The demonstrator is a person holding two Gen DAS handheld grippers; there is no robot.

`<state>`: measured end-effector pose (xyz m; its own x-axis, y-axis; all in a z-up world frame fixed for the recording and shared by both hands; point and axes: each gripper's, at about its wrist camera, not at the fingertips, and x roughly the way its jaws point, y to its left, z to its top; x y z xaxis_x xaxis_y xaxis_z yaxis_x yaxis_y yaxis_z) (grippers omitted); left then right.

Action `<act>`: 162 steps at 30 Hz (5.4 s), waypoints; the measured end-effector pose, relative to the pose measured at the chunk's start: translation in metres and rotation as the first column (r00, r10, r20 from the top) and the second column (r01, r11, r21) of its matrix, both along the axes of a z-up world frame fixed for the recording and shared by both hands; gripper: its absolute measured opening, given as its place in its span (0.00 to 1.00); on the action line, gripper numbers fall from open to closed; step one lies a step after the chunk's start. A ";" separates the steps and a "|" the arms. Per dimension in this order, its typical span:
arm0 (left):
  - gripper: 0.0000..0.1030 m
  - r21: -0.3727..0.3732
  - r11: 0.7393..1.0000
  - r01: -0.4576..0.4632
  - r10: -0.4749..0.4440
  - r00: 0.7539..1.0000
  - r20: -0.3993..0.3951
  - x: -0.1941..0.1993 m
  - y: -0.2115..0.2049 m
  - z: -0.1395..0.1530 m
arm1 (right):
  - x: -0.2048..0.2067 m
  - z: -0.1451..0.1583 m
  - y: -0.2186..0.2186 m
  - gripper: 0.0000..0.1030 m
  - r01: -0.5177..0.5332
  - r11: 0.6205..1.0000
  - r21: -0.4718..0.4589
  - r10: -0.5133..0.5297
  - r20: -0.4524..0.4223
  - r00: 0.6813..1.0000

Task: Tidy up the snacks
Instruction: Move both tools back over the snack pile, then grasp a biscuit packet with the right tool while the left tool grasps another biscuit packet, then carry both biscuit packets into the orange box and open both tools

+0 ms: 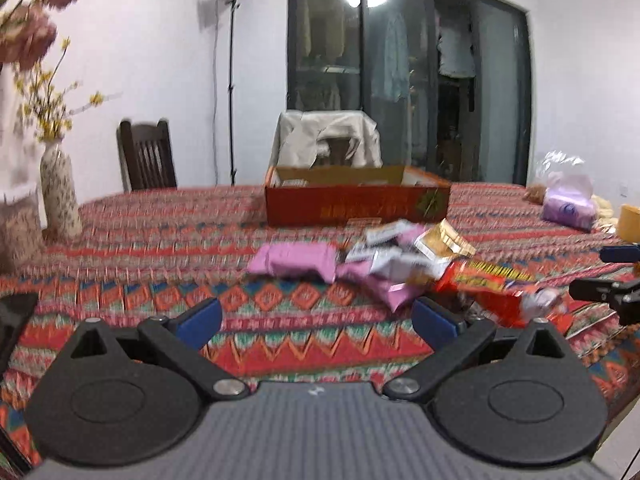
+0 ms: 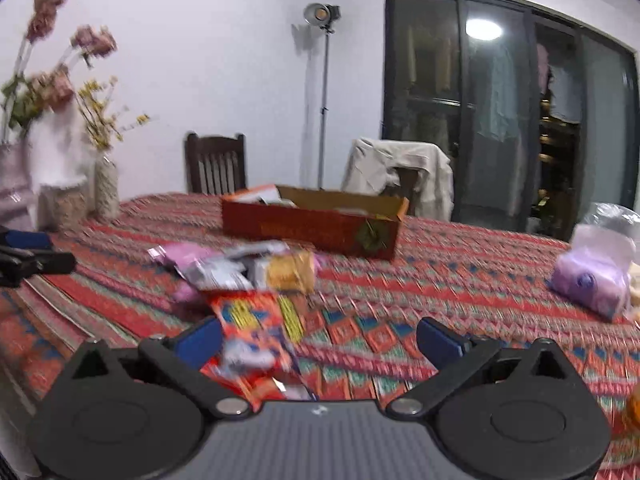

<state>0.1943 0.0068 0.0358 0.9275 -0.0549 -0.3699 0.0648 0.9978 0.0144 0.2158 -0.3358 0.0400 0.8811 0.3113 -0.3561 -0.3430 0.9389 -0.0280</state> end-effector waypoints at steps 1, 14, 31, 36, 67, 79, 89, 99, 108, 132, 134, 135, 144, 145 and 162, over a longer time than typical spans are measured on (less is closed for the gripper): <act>1.00 0.001 1.000 -0.006 0.006 1.000 -0.014 0.001 0.002 -0.003 | 0.002 -0.007 0.004 1.00 0.021 1.000 -0.019 -0.021 -0.005 1.000; 1.00 -0.025 1.000 0.012 -0.014 0.996 -0.092 0.029 -0.001 -0.012 | 0.014 -0.034 0.001 1.00 0.073 0.997 0.024 -0.073 -0.031 0.997; 0.91 -0.165 0.982 0.088 -0.108 0.987 -0.120 0.146 0.003 0.049 | 0.118 0.022 0.039 0.81 -0.083 0.994 -0.072 0.080 -0.042 0.996; 0.89 -0.137 0.987 0.082 -0.101 0.985 -0.140 0.172 0.004 0.055 | 0.168 0.011 0.080 0.77 -0.205 0.967 -0.153 0.181 -0.157 0.971; 0.48 0.003 0.972 0.234 -0.223 0.932 -0.286 0.255 -0.085 -0.013 | 0.225 -0.012 0.027 0.57 -0.141 0.986 -0.093 0.118 -0.221 0.968; 0.47 -0.218 0.950 0.221 -0.273 0.930 -0.245 0.231 -0.044 0.025 | 0.237 -0.017 -0.004 0.48 -0.097 0.992 0.085 0.119 -0.313 0.942; 0.47 -0.271 0.959 0.088 -0.136 0.978 -0.161 0.172 0.031 0.052 | 0.183 -0.010 -0.035 0.41 -0.016 0.994 0.106 0.048 -0.312 0.949; 0.47 -0.202 0.971 0.126 -0.148 0.984 -0.097 0.251 0.020 0.101 | 0.236 0.032 -0.029 0.10 -0.069 0.983 0.170 0.116 -0.284 0.952; 0.47 -0.201 0.968 0.147 -0.173 0.978 -0.117 0.272 0.018 0.075 | 0.220 0.005 -0.013 0.62 -0.055 0.998 -0.038 0.039 -0.344 0.938; 0.47 -0.181 0.968 0.175 -0.203 0.968 -0.150 0.280 0.016 0.079 | 0.202 0.010 0.001 0.45 -0.078 0.997 0.002 0.075 -0.293 0.953; 0.47 -0.162 0.969 0.188 -0.212 0.966 -0.145 0.291 0.016 0.091 | 0.209 0.035 0.005 0.45 -0.110 0.994 -0.003 0.106 -0.236 0.966; 0.47 -0.157 0.968 0.196 -0.219 0.965 -0.144 0.298 0.016 0.096 | 0.214 0.047 0.008 0.45 -0.128 0.992 -0.004 0.124 -0.208 0.970; 0.47 -0.164 0.977 0.138 -0.176 0.953 -0.247 0.422 -0.002 0.097 | 0.367 0.089 0.092 0.46 -0.233 0.972 0.030 0.234 -0.209 0.949; 0.47 -0.159 0.980 0.123 -0.162 0.951 -0.263 0.437 -0.004 0.090 | 0.387 0.083 0.103 0.46 -0.221 0.975 0.025 0.220 -0.240 0.945; 0.56 -0.215 0.970 0.116 -0.188 0.916 -0.355 0.495 -0.004 0.038 | 0.456 0.030 0.137 0.68 -0.164 0.984 -0.067 0.133 -0.330 0.934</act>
